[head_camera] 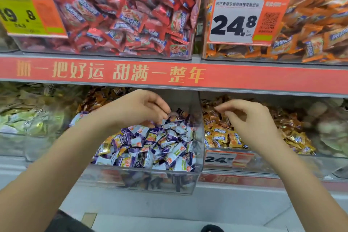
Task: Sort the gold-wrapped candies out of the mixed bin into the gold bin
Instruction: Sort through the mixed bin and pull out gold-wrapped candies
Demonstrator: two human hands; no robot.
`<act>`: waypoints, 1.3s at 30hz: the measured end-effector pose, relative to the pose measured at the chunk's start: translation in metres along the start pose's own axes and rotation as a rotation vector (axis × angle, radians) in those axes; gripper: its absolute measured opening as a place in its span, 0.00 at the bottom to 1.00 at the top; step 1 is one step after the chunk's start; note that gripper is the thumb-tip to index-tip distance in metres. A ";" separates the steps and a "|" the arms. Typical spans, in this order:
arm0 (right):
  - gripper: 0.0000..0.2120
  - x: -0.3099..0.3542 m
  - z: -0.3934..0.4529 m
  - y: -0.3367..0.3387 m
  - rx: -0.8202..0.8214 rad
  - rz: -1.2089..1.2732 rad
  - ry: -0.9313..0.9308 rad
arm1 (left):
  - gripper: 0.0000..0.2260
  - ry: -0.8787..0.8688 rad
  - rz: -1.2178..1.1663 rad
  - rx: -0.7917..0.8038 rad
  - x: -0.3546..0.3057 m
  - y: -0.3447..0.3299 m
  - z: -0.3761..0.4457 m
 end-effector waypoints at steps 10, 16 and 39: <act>0.11 0.109 -0.007 -0.120 0.566 -0.059 0.300 | 0.15 0.121 0.476 -0.160 0.082 0.069 -0.067; 0.22 0.157 0.006 -0.182 0.816 -0.221 0.436 | 0.20 0.139 0.667 -0.188 0.114 0.087 -0.071; 0.06 0.135 0.062 -0.189 0.798 0.168 0.004 | 0.12 0.200 0.617 0.314 0.145 0.070 -0.048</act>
Point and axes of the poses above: each hand's wrist, its own z-axis towards the middle knuckle, its own y-axis out of the back of the hand, x = y × z, the point moved 5 cm from there along z, towards the middle knuckle, and after that the axes turned 5 degrees about -y, right-handed, at the moved point
